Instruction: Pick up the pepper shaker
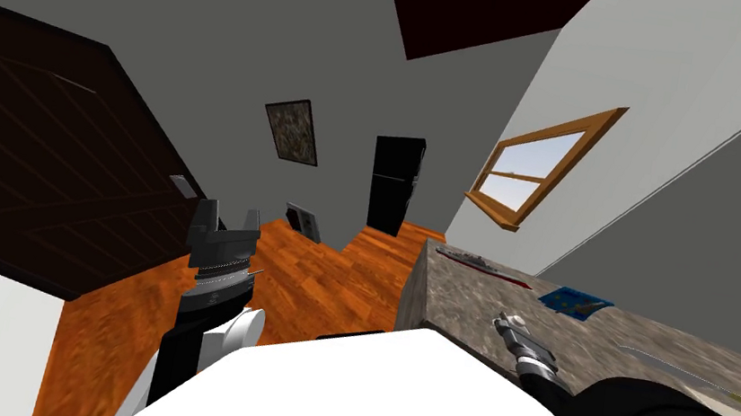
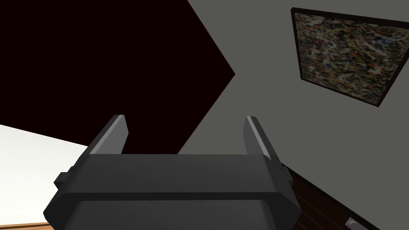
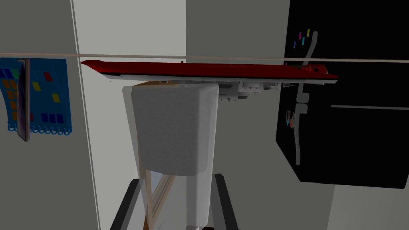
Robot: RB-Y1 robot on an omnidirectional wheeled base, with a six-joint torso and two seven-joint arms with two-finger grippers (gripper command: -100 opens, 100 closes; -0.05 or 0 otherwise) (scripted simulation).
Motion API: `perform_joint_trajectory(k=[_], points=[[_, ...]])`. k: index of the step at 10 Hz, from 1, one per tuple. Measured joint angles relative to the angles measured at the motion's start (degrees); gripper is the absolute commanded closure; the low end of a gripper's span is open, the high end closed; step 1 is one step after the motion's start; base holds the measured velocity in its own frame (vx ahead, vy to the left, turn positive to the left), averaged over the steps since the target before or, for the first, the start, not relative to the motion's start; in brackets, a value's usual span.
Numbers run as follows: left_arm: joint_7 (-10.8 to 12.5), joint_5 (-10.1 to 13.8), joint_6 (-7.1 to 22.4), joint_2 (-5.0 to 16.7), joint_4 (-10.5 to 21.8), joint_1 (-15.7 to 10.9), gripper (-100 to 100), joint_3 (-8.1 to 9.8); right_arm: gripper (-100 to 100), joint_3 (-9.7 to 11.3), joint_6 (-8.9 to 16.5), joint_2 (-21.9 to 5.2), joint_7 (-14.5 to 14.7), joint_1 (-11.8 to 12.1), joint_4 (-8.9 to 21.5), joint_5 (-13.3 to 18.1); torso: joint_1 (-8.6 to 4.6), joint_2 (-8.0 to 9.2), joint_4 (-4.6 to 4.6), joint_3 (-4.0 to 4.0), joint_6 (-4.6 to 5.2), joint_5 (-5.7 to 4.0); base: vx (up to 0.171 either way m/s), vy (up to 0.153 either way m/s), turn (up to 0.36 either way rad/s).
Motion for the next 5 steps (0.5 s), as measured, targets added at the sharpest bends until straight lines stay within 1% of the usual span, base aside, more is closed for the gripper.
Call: perform_joint_trajectory(k=[1,2,3,4,5], points=[[0.0,0.0,0.0,0.0,0.0,0.0,0,0.00,100,0.0,0.1,0.4,0.3,1.5,-1.5,-0.2,0.09,0.08,0.01,0.04,0.03,0.03,0.056,-0.043,0.160],[0.0,0.0,0.0,0.0,0.0,0.0,0,0.00,100,-0.3,0.2,1.5,1.0,3.3,-3.1,-1.9,0.04,-0.02,0.01,0.00,-0.05,0.02,0.050,-0.052,0.095],[0.0,0.0,0.0,0.0,0.0,0.0,0,0.00,100,-0.4,0.5,2.1,1.6,4.8,-4.7,-2.9,0.01,-0.03,0.00,-0.02,-0.02,0.03,0.016,-0.029,-0.009],[0.0,0.0,0.0,0.0,0.0,0.0,0,0.00,100,-0.4,0.5,2.4,1.9,6.3,-6.2,-3.1,0.10,0.07,0.00,0.03,0.03,0.04,0.000,0.000,0.000],[0.0,0.0,0.0,0.0,0.0,0.0,0,0.00,0,-0.5,0.5,2.4,1.9,6.5,-6.3,-3.1,0.18,0.11,0.03,0.06,-0.02,0.03,0.000,0.000,0.000]])
